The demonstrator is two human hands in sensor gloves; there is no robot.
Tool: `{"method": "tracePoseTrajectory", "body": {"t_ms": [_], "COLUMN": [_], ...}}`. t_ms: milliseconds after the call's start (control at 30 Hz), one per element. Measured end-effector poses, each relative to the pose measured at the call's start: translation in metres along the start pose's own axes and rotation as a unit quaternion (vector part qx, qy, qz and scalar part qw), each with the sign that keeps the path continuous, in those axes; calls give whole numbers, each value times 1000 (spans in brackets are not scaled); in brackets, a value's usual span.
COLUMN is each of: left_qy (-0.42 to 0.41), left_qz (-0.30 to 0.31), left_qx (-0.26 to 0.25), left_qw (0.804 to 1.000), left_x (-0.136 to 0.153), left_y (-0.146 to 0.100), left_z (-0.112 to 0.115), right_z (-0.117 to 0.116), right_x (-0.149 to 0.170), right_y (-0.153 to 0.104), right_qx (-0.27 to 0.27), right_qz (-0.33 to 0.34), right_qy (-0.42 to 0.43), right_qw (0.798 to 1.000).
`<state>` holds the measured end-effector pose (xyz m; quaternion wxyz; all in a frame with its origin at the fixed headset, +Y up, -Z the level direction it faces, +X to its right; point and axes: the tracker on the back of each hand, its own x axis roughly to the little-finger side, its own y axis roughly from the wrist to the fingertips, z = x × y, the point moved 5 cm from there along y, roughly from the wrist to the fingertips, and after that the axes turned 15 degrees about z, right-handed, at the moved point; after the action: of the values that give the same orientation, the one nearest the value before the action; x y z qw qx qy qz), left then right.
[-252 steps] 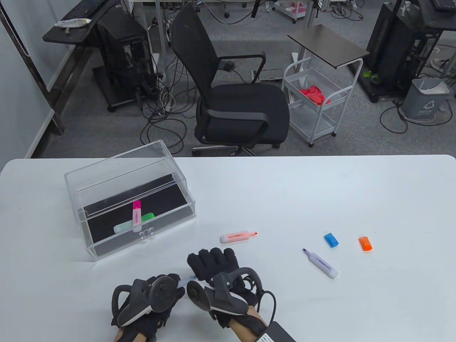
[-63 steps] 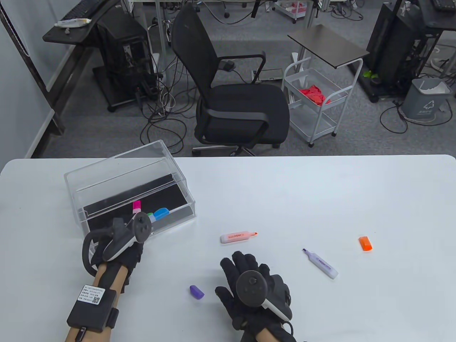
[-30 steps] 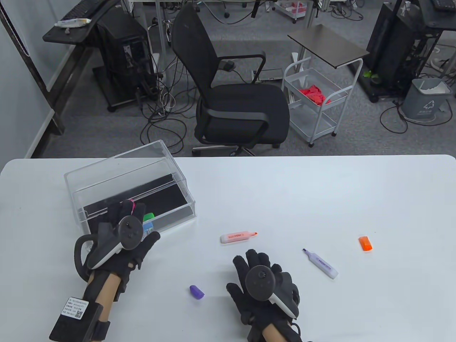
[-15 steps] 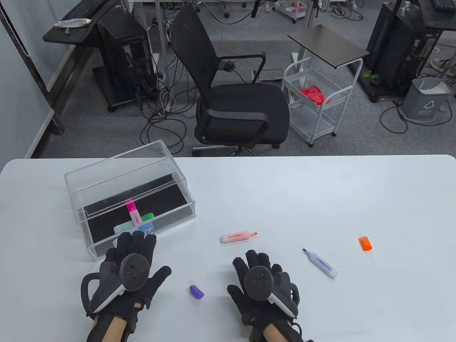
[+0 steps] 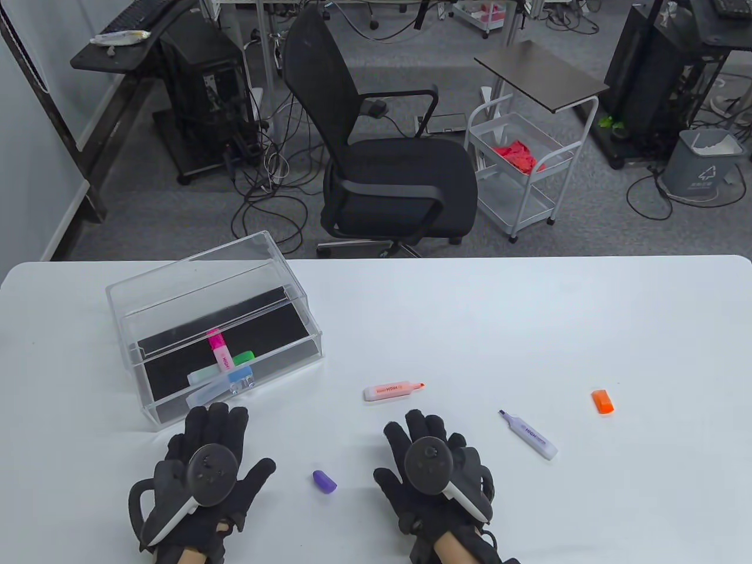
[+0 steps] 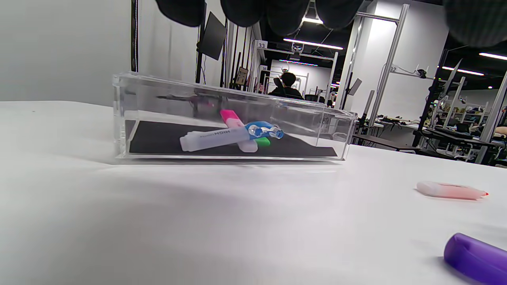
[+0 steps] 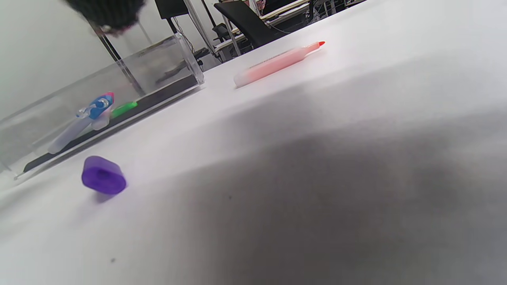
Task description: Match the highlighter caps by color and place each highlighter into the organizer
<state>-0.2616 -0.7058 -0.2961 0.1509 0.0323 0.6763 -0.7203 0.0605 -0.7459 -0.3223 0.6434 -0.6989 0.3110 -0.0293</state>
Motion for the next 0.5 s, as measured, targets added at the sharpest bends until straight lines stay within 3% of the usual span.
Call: {"method": "tracePoseTrajectory", "body": {"t_ms": [200, 367, 500], "left_qy": [21, 32, 34], "left_qz": [-12, -28, -35], "left_qx": [24, 45, 50], "left_qw": [999, 998, 998], "left_x": [1, 7, 11], "left_y": [3, 7, 7], "left_z": [14, 24, 25], "right_z": [30, 50, 48], "right_x": [-3, -2, 5], "right_y": [18, 50, 78], "right_qx": [16, -30, -73], "right_qz": [-12, -34, -46], "right_qy": [-71, -175, -227], "right_qw": [997, 984, 970]}}
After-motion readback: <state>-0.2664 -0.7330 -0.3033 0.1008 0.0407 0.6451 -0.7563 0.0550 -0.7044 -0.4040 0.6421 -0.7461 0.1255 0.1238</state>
